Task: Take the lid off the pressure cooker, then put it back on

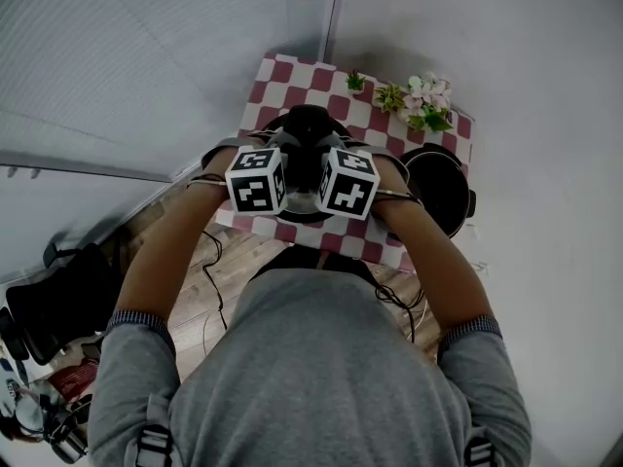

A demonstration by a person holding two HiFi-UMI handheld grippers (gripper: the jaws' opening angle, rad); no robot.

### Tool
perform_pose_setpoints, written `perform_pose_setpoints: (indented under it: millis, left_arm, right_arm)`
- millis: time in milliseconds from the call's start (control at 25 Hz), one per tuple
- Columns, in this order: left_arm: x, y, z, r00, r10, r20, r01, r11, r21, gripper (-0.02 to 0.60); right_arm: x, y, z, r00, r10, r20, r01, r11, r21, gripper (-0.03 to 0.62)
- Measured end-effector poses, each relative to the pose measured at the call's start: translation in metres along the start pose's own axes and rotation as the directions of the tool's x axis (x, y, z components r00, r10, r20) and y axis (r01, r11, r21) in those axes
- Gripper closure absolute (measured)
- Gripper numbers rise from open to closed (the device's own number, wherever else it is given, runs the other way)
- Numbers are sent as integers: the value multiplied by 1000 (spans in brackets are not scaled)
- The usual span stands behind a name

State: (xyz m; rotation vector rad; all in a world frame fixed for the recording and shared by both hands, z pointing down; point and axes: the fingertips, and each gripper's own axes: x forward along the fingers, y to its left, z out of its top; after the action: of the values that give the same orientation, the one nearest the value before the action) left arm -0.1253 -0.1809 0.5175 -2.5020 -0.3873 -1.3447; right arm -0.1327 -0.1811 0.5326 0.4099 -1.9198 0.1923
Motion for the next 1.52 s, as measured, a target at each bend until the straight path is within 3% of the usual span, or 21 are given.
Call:
perform_pose_setpoints:
  millis: [720, 1080, 1520]
  left_arm:
    - [69, -16, -72, 998, -34, -48, 32, 999, -42, 279]
    - [102, -28, -86, 997, -62, -42, 60, 997, -53, 279]
    - [142, -38, -98, 996, -52, -75, 50, 998, -31, 279]
  right_arm:
    - [97, 12, -17, 998, 46, -30, -46, 999, 1, 303]
    - [126, 22, -32, 997, 66, -41, -65, 998, 23, 303]
    - [164, 29, -62, 998, 33, -52, -32, 999, 18, 303]
